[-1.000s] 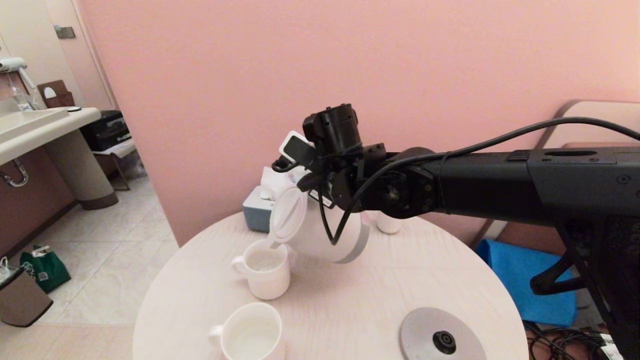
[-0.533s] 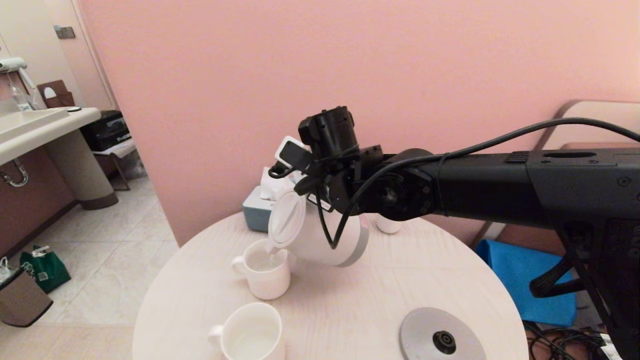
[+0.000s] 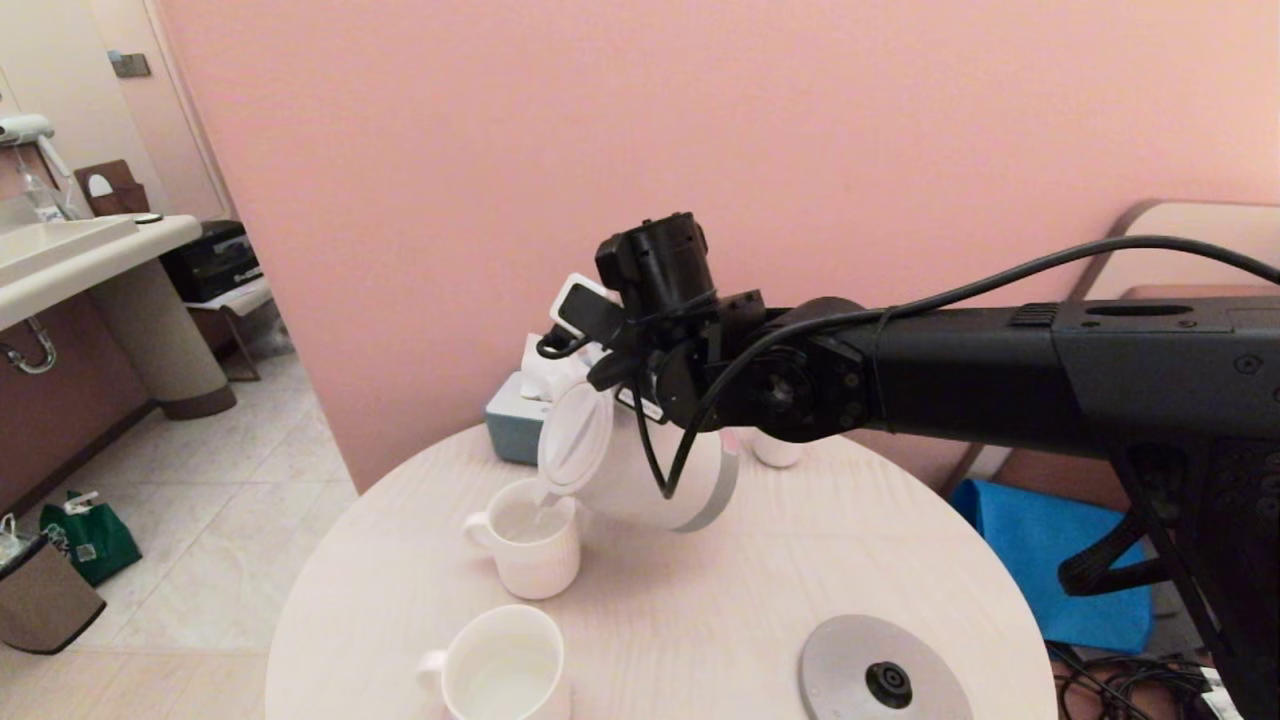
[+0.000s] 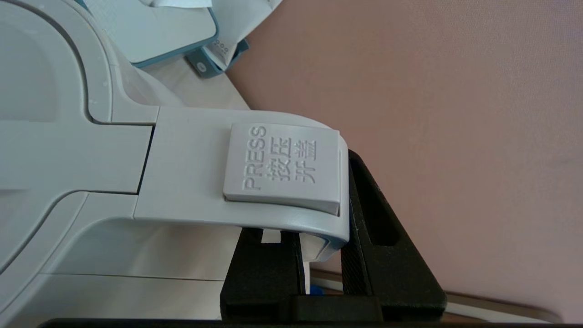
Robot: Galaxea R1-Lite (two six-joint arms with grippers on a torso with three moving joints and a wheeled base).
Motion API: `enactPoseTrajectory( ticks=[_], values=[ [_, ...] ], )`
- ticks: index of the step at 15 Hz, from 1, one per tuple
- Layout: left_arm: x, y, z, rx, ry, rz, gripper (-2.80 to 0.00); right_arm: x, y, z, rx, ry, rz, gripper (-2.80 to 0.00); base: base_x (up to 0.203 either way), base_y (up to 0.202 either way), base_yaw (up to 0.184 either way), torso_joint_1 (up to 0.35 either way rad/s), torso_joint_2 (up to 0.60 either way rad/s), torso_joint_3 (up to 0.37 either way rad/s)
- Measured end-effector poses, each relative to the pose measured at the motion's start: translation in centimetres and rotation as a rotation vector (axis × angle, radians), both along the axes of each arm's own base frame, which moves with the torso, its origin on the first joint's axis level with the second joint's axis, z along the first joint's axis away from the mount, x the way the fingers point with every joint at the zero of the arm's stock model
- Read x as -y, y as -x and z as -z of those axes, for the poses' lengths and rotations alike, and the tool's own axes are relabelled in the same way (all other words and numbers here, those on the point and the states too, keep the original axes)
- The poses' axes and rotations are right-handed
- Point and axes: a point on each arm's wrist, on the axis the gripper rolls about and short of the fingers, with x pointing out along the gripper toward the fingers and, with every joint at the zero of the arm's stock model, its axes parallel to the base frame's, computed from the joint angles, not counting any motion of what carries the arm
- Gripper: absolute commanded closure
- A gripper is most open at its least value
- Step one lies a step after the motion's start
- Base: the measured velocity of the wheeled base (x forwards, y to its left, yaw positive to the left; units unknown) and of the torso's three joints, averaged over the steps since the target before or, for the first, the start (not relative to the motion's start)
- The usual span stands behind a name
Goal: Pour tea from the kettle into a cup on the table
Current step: Pour water into the cup
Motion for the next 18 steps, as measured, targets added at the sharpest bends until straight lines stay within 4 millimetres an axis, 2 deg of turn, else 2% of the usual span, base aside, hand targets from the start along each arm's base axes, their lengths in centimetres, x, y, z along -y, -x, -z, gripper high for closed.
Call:
enactPoseTrajectory(
  ticks=[18],
  values=[
    [0.0, 0.0, 0.0, 0.0, 0.0, 0.0, 0.0, -0.14, -0.01, -0.01, 0.011, 0.012, 0.006, 0.0, 0.0, 0.0, 0.0, 0.0, 0.0, 0.0]
  ],
)
